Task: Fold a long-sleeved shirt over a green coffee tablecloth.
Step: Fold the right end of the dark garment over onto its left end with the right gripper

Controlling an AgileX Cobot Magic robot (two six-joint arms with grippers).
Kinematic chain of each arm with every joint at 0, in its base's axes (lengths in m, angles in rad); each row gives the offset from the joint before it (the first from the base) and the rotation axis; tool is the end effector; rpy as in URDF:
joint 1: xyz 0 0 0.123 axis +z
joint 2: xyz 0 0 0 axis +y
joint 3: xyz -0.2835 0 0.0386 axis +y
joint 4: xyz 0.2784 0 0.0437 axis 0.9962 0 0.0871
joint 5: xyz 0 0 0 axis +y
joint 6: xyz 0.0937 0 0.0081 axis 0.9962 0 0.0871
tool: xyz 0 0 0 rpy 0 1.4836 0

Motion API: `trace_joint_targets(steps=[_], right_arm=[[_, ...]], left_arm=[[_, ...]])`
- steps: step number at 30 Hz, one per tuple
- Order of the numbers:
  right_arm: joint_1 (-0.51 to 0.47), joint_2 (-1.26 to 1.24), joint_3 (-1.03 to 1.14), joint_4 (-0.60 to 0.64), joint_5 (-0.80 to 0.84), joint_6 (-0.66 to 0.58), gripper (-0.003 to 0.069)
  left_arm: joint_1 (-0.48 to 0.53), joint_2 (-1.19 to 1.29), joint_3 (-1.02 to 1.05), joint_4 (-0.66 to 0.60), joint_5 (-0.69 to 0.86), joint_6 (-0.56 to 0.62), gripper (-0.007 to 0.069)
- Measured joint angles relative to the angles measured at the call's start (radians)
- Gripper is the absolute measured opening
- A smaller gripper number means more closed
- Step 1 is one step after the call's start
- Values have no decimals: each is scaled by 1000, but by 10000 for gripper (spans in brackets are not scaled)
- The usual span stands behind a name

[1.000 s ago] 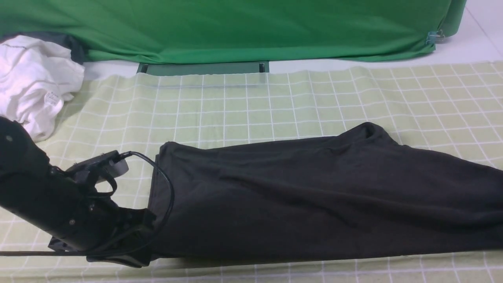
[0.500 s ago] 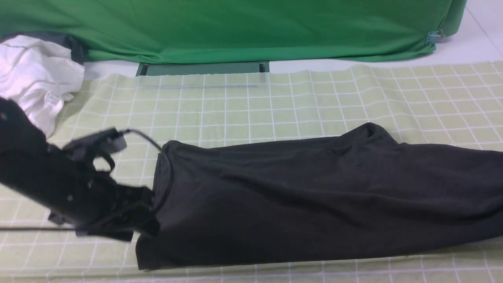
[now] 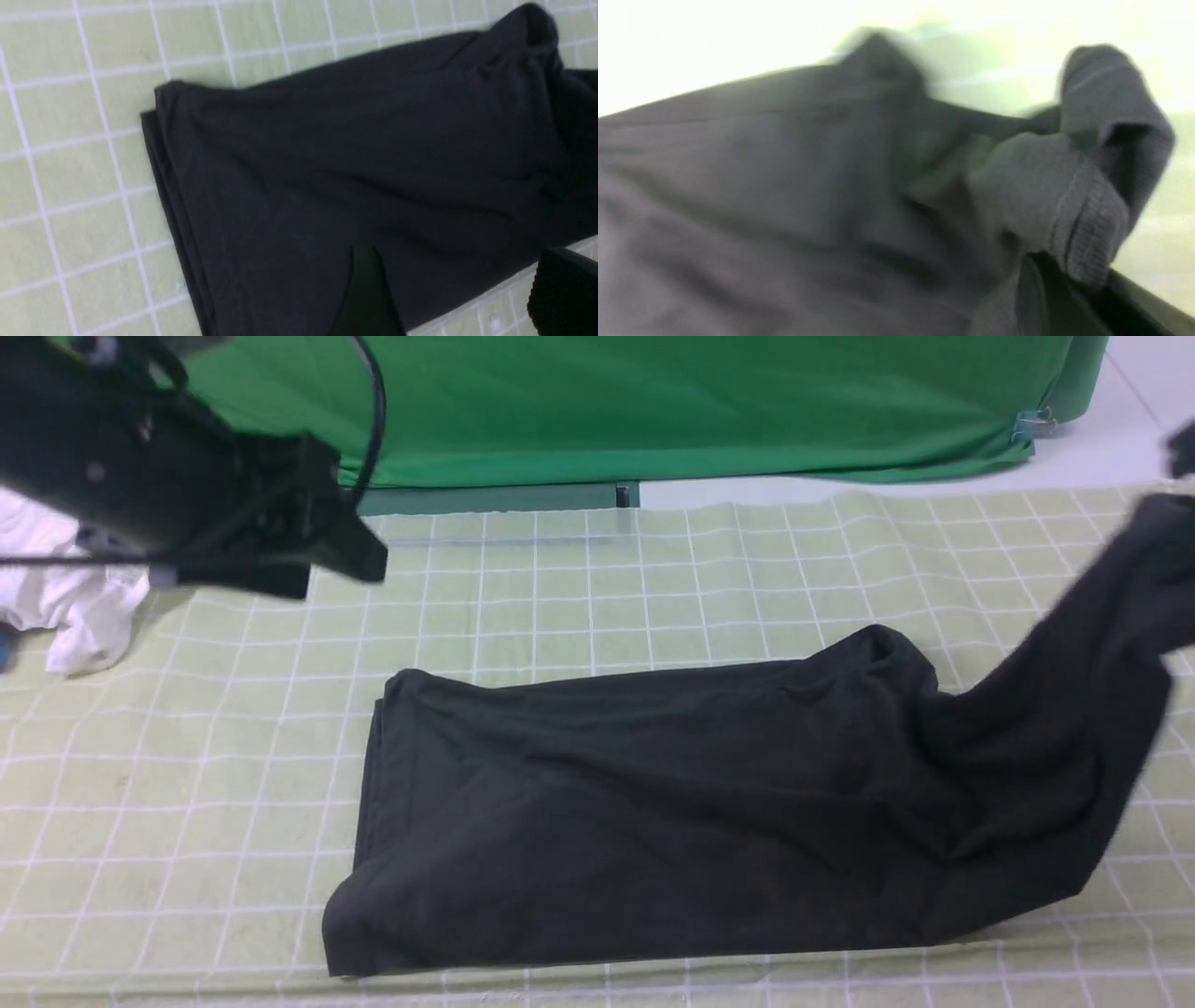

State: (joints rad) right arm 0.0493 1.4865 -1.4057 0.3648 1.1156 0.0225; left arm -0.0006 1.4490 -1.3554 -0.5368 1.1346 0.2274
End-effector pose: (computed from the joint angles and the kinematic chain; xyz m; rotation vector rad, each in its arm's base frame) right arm 0.3355 0.0467 0.3511 0.0762 2.6511 0.5115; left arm 0.3243 -0.0438 0.3530 0.1355 2.5882 -0.6420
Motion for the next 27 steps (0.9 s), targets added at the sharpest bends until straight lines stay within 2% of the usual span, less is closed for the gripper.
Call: trace_joint_targets(steps=[2, 5, 7, 8, 9, 10, 14, 15, 23, 27], right_arm=[[74, 4, 0, 12, -53, 10, 31], [264, 26, 0, 23, -188, 63, 31], [372, 53, 0, 26, -279, 107, 31], [391, 59, 0, 26, -295, 111, 31], [466, 89, 0, 26, -366, 141, 31], [475, 89, 0, 26, -376, 141, 31], [633, 195, 0, 26, -576, 180, 31], [693, 249, 0, 27, -668, 203, 31], [840, 449, 0, 27, -898, 257, 37], [874, 522, 0, 28, -981, 260, 77]], left_arm=[[0, 0, -22, 5, 4, 0, 452], [0, 0, -50, 32, -3, 0, 452], [0, 0, -53, 56, -23, 0, 452], [0, 0, -53, 59, -27, 0, 452], [0, 0, -54, 66, -42, 0, 452], [0, 0, -54, 66, -44, 0, 452], [0, 0, -54, 66, -63, 0, 452], [0, 0, -54, 69, -67, 0, 452], [0, 0, -54, 74, -71, 0, 452], [0, 0, -54, 74, -73, 0, 452]])
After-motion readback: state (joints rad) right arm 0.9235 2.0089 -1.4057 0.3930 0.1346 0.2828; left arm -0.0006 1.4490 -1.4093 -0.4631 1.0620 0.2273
